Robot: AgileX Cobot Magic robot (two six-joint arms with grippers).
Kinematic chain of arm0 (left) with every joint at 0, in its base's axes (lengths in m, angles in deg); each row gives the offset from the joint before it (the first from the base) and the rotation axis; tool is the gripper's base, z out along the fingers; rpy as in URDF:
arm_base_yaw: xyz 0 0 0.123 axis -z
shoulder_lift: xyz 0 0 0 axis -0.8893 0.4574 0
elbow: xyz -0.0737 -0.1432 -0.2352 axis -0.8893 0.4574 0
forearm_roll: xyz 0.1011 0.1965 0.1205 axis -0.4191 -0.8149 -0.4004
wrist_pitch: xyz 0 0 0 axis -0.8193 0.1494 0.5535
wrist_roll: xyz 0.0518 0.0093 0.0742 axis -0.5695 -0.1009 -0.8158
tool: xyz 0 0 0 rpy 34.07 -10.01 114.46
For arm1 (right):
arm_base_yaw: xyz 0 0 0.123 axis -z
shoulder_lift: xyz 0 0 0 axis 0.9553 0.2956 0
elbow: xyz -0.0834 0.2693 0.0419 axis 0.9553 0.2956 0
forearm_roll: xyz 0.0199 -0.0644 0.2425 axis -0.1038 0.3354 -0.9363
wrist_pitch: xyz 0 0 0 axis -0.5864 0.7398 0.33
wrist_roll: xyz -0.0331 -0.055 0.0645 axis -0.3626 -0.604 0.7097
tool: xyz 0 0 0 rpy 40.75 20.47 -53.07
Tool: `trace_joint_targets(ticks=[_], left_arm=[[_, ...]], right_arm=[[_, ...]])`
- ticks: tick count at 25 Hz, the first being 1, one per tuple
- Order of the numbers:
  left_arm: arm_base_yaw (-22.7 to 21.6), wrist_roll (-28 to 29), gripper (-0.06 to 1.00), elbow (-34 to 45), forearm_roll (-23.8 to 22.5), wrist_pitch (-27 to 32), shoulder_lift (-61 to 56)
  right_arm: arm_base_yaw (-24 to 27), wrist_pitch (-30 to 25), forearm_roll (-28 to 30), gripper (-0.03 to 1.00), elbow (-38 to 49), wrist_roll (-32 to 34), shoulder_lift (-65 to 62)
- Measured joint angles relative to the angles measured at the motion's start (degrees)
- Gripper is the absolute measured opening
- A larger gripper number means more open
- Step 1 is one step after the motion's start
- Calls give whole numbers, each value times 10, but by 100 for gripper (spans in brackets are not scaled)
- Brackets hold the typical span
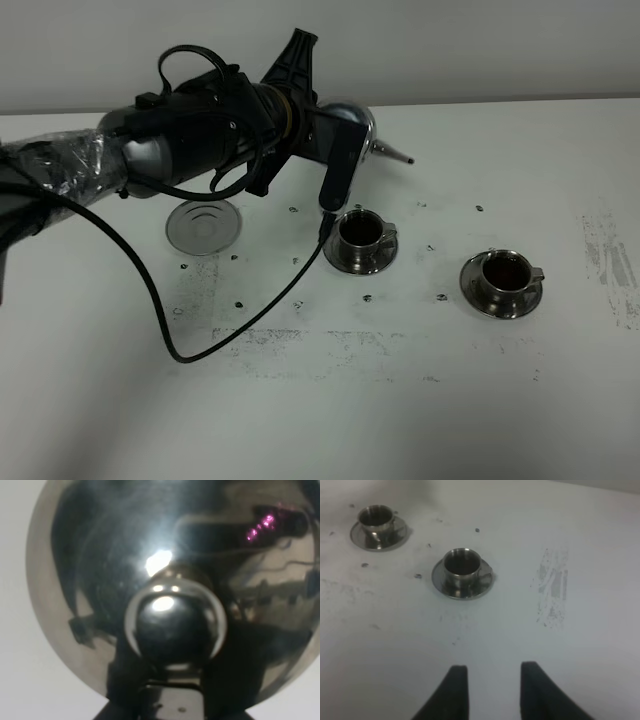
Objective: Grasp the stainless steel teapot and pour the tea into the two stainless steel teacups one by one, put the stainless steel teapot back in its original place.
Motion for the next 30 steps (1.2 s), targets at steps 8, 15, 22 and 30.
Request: trace_joint_targets(ticks=[8,15,22,30], left_arm=[[0,286,17,-1,134,106,-28],[0,427,17,-1,157,220,2],[0,438,17,-1,207,254,41],[0,439,17,-1,232,255,63]], right_arm=[[0,0,0,24,0,0,0],[0,0,0,24,0,0,0],[0,0,0,24,0,0,0],[0,0,0,24,0,0,0]])
